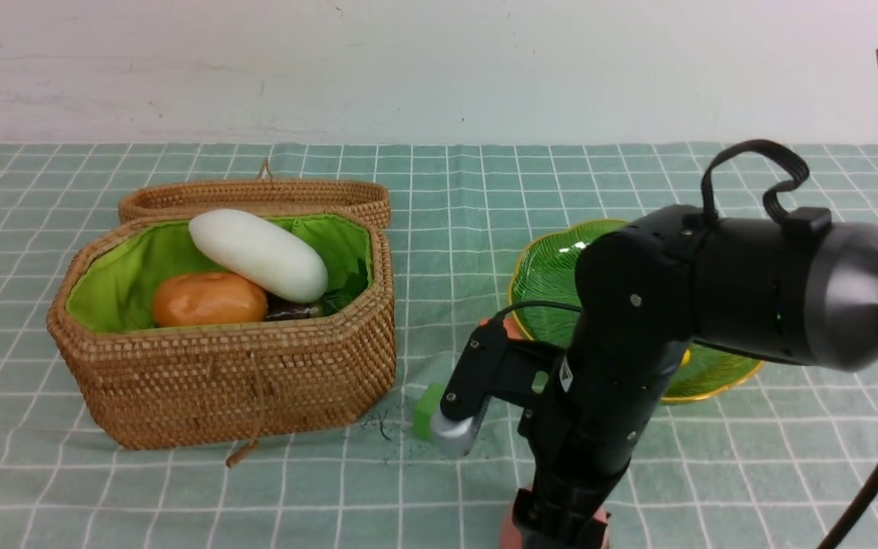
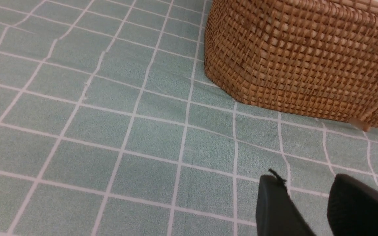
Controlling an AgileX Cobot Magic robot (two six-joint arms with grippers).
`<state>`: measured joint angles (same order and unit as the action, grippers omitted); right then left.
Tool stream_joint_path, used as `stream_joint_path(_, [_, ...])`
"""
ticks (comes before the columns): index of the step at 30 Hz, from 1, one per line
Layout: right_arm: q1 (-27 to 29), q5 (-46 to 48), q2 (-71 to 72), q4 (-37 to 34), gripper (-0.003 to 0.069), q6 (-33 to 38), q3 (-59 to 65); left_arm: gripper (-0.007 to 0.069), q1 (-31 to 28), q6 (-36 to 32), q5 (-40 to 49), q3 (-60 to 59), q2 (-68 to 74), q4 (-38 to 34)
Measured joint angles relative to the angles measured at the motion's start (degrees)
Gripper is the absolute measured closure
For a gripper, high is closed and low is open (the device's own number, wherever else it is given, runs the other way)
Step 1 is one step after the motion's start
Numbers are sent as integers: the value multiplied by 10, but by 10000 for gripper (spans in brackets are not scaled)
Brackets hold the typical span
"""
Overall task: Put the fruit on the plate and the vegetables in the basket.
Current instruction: Grab a peach with your right arm and put it on the plate on the right
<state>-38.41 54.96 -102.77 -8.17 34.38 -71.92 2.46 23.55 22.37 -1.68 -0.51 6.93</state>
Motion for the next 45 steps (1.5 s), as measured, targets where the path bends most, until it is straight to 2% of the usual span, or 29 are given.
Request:
stream_joint_path(7, [1, 1, 14, 29, 43, 0, 5, 386, 0, 0, 0, 0, 0, 0])
stream_joint_path(20, [6, -2, 29, 27, 43, 0, 6, 386, 0, 0, 0, 0, 0, 0])
stream_joint_path(31, [95, -31, 37, -12, 46, 0, -4, 386, 0, 0, 0, 0, 0, 0])
stream_joint_path(37, [149, -59, 40, -39, 46, 0, -73, 386, 0, 0, 0, 0, 0, 0])
stream_joint_path(45, [223, -194, -14, -95, 46, 0, -140, 386, 0, 0, 0, 0, 0, 0])
